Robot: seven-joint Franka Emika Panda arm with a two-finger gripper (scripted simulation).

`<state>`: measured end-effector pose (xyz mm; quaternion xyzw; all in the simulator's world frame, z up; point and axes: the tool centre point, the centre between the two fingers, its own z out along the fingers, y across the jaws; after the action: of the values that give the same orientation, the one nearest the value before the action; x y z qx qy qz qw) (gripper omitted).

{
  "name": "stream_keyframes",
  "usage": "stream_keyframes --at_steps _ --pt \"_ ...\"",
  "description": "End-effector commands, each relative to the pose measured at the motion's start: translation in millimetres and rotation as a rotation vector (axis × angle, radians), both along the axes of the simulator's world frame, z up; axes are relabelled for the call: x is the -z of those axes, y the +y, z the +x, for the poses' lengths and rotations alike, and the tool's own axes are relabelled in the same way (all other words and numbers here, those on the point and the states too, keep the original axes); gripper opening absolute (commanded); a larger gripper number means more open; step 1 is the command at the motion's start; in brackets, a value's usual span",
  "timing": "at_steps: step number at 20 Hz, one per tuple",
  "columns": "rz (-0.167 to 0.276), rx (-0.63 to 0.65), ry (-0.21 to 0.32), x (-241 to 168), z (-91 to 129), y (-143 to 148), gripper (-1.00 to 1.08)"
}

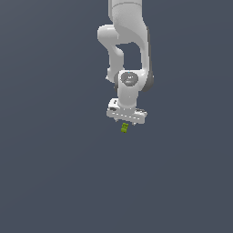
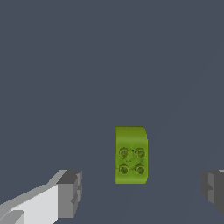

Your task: Pick up the object and move it to a goal position.

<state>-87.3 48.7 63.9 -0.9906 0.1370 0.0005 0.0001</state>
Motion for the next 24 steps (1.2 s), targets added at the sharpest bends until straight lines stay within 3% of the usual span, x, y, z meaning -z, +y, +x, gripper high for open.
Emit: stream_keyframes --at_steps 1,21,22,24 --pt "0.000 0.006 -0.001 1 -2 1 1.00" --pt "0.000 0.006 -0.001 52 -2 1 1.00" --pt "0.000 0.006 -0.001 52 -2 1 -1.00" --pt "0.000 0.006 -0.001 52 -2 1 -1.00"
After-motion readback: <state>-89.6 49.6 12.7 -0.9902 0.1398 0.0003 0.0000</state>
